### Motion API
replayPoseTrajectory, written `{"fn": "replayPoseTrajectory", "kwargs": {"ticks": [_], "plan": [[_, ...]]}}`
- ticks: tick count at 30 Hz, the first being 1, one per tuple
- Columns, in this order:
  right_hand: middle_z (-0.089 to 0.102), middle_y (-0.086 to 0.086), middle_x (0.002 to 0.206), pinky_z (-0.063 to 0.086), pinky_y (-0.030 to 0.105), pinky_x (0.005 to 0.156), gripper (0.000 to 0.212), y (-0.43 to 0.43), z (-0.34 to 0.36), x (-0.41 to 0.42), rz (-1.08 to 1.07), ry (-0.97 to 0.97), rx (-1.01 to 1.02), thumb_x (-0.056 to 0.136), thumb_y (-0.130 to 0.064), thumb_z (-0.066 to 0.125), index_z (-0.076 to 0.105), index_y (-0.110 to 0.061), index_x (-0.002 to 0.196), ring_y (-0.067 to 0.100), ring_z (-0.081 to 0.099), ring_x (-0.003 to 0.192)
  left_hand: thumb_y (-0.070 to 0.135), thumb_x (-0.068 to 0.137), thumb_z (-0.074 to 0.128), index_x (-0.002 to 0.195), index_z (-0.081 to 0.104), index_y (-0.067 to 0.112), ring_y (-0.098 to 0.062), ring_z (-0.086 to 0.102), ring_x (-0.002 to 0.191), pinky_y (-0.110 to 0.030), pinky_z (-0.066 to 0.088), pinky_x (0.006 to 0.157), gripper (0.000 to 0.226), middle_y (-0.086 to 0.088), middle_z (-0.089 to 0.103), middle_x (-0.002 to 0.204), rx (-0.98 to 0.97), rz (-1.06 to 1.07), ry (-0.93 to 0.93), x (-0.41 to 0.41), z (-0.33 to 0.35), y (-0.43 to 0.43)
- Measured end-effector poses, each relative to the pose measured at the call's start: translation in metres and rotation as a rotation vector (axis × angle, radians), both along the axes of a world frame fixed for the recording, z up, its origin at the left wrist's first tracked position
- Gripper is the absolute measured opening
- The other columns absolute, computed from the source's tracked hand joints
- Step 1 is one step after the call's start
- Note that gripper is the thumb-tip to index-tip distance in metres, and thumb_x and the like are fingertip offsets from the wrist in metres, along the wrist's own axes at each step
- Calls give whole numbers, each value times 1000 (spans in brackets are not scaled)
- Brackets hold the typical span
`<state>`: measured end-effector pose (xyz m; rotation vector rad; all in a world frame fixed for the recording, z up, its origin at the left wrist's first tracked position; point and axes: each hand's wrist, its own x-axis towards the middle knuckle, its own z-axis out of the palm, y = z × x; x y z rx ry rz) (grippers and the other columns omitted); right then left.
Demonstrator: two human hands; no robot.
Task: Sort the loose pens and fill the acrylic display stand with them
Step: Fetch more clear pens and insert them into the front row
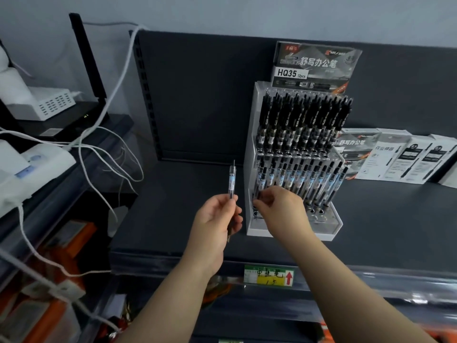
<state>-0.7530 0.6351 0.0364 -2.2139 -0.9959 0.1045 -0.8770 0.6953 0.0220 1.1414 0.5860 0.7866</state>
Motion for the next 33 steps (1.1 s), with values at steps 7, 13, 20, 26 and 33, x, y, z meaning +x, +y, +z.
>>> {"fn": "replayPoseTrajectory", "kwargs": {"ticks": [7, 13, 20, 26, 33], "plan": [[65, -8, 70, 45, 14, 54, 6, -16, 14, -25, 145, 447, 301, 85, -25, 65, 67, -21, 89, -3, 55, 55, 10, 92, 56, 96, 64, 11, -11, 61, 68, -24, 53, 65, 10, 1, 65, 73, 63, -31, -6, 2, 1, -1], [65, -5, 66, 44, 15, 52, 5, -26, 15, -25, 123, 559, 318, 83, -21, 68, 71, -19, 85, 0, 51, 51, 14, 90, 59, 98, 66, 14, -10, 66, 77, -20, 53, 70, 10, -2, 70, 85, 324, -68, 97, 7, -5, -10], [69, -4, 70, 51, 24, 58, 7, -37, 32, 7, -133, 378, 522, 88, -21, 63, 69, -19, 84, 4, 57, 57, 17, 93, 56, 104, 58, 22, -1, 59, 84, -6, 45, 72, 12, 9, 63, 95, 446, 1, 241, 24, -15, 6], [62, -7, 64, 36, 7, 41, 12, -25, 18, 10, -113, 204, 393, 90, -21, 61, 68, -13, 93, -4, 49, 46, 19, 93, 56, 103, 49, 26, -7, 48, 67, -11, 41, 56, 14, 2, 51, 81, 408, -6, 346, 44, -35, 10], [57, -12, 62, 34, 6, 42, 6, -16, 14, 14, -112, 91, 360, 91, -23, 59, 64, -21, 91, -5, 49, 47, 16, 93, 55, 94, 45, 30, -8, 45, 66, -16, 39, 59, 17, 1, 48, 79, 340, -78, 344, 48, -42, 12]]}}
